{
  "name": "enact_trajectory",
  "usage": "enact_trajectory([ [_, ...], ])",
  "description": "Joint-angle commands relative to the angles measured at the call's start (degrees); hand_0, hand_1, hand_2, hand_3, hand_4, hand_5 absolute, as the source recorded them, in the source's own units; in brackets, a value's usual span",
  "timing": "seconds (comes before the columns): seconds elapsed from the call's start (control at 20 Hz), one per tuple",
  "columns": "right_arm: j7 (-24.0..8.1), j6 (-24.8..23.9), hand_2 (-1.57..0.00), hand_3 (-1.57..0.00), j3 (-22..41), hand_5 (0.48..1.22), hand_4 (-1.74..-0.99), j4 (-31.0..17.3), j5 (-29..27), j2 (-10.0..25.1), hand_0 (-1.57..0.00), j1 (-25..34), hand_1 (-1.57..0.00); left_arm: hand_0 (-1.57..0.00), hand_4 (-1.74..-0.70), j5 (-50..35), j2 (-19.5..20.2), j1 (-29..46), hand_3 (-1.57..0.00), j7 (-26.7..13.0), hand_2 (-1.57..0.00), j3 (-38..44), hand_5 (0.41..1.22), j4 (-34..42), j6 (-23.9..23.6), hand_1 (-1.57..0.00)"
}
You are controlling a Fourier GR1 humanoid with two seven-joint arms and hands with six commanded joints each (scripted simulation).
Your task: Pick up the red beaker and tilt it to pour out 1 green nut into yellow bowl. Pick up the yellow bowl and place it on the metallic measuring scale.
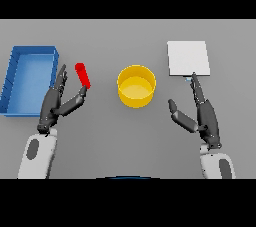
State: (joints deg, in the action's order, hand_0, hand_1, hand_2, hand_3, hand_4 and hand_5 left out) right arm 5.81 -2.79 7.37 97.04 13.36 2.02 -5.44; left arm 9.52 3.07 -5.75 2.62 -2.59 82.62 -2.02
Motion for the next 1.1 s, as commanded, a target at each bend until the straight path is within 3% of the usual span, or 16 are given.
enact_trajectory([
  [0.0,-0.41,-0.19,0.00,0.00,0.25,0.658,-1.193,-0.58,0.35,-0.37,0.00,0.29,0.00,0.00,-1.15,-0.09,-0.13,-1.66,0.00,0.96,0.00,0.44,0.638,-1.71,-0.23,0.00],
  [0.2,0.69,0.60,0.00,0.00,-0.67,0.667,-1.229,-0.55,-1.06,0.35,0.00,0.46,0.00,0.00,-1.15,0.46,-0.57,-8.15,0.00,1.47,0.00,2.17,0.629,-10.46,-1.66,0.00],
  [0.7,-0.68,0.59,0.00,0.00,0.13,0.686,-1.257,0.55,-0.49,-0.08,0.00,0.01,0.00,0.00,-1.25,2.14,-1.51,-19.11,0.00,9.30,0.00,4.69,0.661,-26.40,-4.76,0.00],
  [0.8,0.78,1.05,0.00,0.00,-0.40,0.692,-1.267,1.26,-1.23,0.63,0.00,-0.88,0.00,0.00,-1.26,2.84,-1.47,-21.53,0.00,10.12,0.00,5.03,0.671,-29.56,-5.64,0.00],
  [1.05,0.42,0.66,0.00,0.00,-0.24,0.691,-1.259,1.63,-0.69,0.57,0.00,-0.92,0.00,0.00,-1.30,2.79,-1.92,-25.42,0.00,14.33,-0.04,6.75,0.715,-36.21,-7.09,-0.02],
])
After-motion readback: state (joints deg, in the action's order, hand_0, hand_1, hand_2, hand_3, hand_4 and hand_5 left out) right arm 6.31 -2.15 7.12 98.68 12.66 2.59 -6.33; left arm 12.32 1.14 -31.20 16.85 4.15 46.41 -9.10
